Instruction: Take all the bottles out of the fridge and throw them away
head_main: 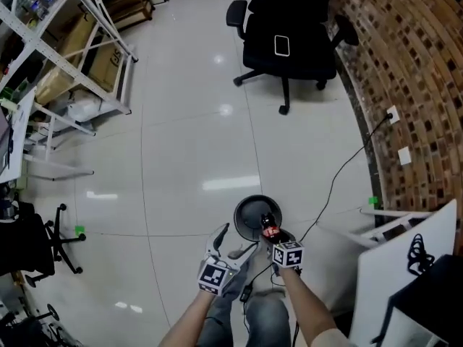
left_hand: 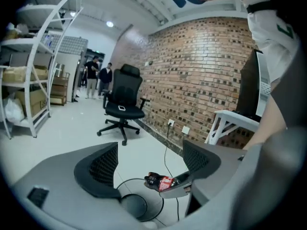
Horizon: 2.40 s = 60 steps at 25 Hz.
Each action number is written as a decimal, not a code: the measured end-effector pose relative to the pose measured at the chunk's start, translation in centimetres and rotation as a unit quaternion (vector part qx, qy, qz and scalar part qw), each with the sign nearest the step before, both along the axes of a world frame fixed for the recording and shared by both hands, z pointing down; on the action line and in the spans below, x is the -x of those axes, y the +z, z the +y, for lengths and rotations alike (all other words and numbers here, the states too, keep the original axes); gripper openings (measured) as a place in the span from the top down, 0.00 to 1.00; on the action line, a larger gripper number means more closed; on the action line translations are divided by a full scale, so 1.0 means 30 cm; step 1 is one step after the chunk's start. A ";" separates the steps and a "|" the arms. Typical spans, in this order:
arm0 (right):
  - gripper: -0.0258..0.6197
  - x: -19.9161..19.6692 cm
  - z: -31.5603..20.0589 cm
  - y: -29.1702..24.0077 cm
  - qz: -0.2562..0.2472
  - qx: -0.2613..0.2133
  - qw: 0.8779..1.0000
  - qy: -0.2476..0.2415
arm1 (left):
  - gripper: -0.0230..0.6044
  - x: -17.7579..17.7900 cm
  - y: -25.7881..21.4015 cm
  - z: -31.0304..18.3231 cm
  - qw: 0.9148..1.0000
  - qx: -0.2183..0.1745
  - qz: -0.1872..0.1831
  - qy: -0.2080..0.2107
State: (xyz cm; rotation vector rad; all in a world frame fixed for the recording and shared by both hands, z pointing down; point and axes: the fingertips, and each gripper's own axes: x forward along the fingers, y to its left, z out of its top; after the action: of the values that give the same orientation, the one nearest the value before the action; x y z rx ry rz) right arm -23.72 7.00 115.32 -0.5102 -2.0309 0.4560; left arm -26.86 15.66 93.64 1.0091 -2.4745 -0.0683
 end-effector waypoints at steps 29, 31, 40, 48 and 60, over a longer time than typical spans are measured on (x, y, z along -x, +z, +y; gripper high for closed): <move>0.34 0.049 -0.068 -0.379 -0.054 -0.001 0.997 0.057 | 0.32 -0.011 -0.195 -0.066 0.998 -0.006 0.050 0.042; 0.34 0.061 -0.107 -0.544 -0.093 -0.006 0.993 0.070 | 0.32 -0.012 -0.314 -0.073 0.998 -0.018 0.038 0.038; 0.34 0.063 -0.272 -1.424 -0.305 -0.027 0.942 0.135 | 0.32 -0.043 -0.895 -0.163 0.992 -0.051 -0.062 0.094; 0.34 -0.050 -0.508 -1.939 -0.429 -0.040 0.880 0.202 | 0.32 -0.055 -1.336 -0.375 0.973 -0.106 -0.147 0.140; 0.34 -0.416 -0.786 -2.320 -0.496 -0.143 0.803 0.297 | 0.32 -0.267 -1.655 -0.677 0.929 -0.160 -0.202 0.265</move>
State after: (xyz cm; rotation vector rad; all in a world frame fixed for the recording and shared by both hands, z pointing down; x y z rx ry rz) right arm -11.25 -16.56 45.73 0.1796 -3.2372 0.2280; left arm -18.84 -4.64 43.98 1.9773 -2.4873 -0.0995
